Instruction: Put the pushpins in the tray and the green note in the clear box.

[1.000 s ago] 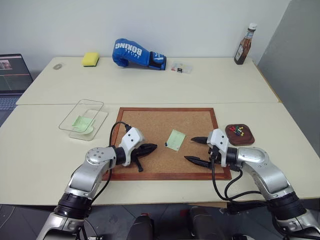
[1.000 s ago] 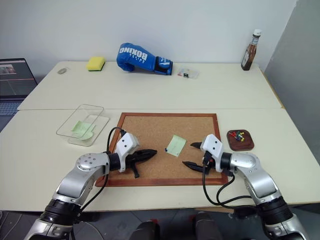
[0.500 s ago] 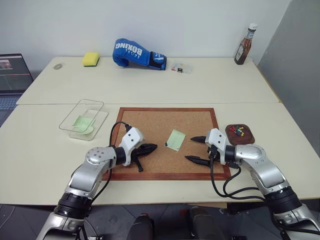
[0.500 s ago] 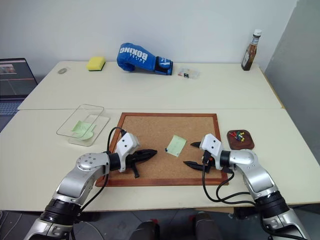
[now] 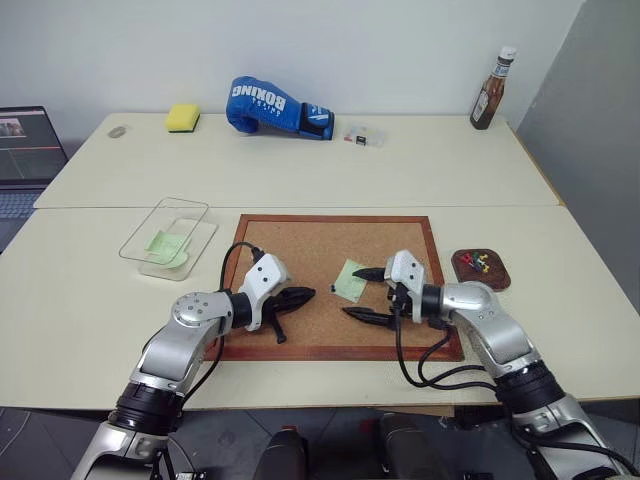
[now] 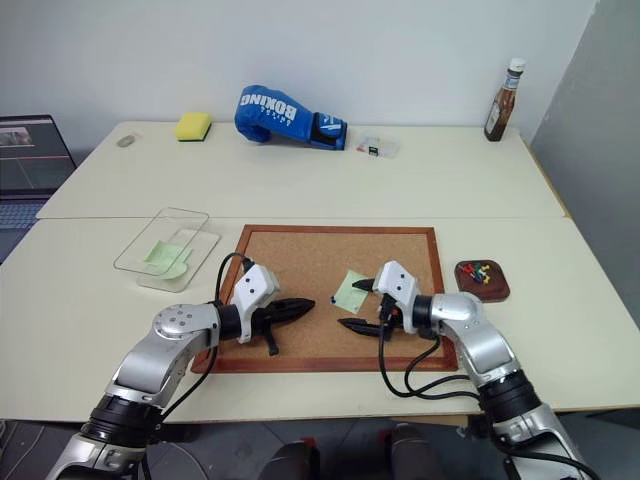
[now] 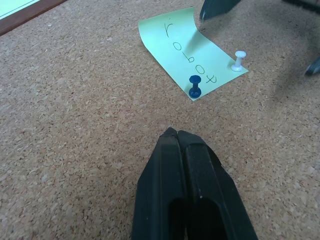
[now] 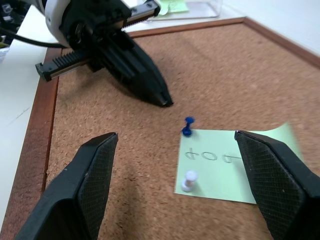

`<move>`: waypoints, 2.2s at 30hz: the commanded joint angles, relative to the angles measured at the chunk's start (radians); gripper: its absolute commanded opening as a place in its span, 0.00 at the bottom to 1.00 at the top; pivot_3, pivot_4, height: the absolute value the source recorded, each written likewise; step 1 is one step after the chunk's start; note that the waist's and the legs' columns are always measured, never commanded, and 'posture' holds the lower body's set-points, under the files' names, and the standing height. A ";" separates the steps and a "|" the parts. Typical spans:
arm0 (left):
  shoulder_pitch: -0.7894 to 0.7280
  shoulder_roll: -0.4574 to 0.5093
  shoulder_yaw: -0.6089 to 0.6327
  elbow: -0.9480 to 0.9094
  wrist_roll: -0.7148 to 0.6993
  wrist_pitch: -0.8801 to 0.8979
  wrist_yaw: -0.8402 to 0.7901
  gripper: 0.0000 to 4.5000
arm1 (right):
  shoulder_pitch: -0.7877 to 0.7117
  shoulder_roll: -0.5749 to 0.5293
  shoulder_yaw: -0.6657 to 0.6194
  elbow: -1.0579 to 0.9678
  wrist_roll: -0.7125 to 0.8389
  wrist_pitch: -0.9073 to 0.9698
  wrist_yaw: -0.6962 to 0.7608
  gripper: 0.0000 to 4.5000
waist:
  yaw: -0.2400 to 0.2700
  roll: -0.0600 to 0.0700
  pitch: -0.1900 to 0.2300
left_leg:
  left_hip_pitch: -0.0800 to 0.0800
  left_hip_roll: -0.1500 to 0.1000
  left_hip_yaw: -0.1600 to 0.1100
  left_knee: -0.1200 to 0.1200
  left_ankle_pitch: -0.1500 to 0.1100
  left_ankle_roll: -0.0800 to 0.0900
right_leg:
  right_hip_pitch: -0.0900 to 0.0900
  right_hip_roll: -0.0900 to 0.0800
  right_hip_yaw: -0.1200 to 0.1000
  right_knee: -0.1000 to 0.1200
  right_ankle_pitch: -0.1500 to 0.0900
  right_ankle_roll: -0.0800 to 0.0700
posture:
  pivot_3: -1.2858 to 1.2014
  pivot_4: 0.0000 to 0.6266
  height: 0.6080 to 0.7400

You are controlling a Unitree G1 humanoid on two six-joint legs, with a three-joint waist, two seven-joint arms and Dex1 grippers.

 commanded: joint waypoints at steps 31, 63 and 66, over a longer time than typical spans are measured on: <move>0.078 0.030 -0.032 -0.034 0.026 0.015 -0.001 0.00 | -0.033 0.035 -0.024 0.061 -0.012 -0.067 0.013 0.01 | -0.002 0.000 0.000 | 0.001 0.000 0.000 0.000 0.000 0.000 | 0.000 0.000 0.000 0.001 0.000 0.001 | 0.52 0.24 1.00; 0.011 0.009 -0.069 0.047 0.050 -0.037 -0.031 0.00 | 0.034 -0.121 -0.263 -0.242 -0.092 0.088 -0.317 0.01 | 0.010 0.000 0.000 | 0.000 -0.001 0.000 0.000 0.000 0.000 | 0.000 0.000 0.000 0.000 0.000 0.000 | 0.52 0.24 1.00; 0.006 0.005 -0.071 0.055 0.053 -0.043 -0.032 0.00 | 0.099 -0.167 -0.305 -0.287 -0.139 0.083 -0.372 0.01 | 0.012 0.000 0.000 | 0.000 -0.001 0.000 0.000 0.000 0.000 | 0.000 0.000 0.000 0.000 0.000 0.000 | 0.52 0.24 1.00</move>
